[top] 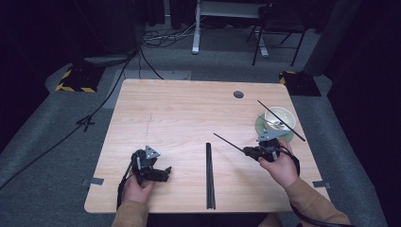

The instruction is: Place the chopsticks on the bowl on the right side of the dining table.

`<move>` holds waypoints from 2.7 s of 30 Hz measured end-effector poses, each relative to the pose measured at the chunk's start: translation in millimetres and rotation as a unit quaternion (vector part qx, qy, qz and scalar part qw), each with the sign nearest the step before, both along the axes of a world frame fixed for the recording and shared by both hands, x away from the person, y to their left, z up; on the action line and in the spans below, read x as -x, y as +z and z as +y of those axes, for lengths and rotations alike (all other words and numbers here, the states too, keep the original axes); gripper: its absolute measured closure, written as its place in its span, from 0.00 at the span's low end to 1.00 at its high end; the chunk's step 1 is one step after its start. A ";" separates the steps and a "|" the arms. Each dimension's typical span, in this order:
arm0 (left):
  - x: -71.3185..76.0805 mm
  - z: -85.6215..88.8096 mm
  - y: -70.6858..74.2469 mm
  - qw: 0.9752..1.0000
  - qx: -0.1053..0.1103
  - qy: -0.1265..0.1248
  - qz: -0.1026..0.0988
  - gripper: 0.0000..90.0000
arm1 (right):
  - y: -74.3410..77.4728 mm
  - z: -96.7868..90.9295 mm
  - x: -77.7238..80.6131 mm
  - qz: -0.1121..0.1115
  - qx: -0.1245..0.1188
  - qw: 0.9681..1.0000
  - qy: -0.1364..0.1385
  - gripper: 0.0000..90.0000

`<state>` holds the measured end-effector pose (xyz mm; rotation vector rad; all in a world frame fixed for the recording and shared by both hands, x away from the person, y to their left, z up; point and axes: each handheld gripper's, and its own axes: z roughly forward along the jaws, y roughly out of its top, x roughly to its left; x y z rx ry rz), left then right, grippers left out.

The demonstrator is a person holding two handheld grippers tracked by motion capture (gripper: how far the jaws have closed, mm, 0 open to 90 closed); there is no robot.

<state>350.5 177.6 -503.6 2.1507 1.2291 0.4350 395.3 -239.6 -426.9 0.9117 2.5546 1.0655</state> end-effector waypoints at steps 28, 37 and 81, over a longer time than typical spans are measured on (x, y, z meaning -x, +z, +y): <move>1.3 -0.1 -0.3 1.000 0.002 -0.001 0.000 0.00 | 73.1 -44.7 -27.7 -0.030 -0.039 0.999 0.000 0.96; 1.2 0.3 0.3 1.000 0.001 -0.003 0.003 0.00 | 83.2 -64.4 -44.0 -0.038 -0.028 0.999 -0.017 0.96; 1.3 0.0 -0.2 1.000 0.002 -0.001 0.000 0.00 | 26.4 -157.1 -121.7 -0.007 -0.017 0.992 -0.125 0.96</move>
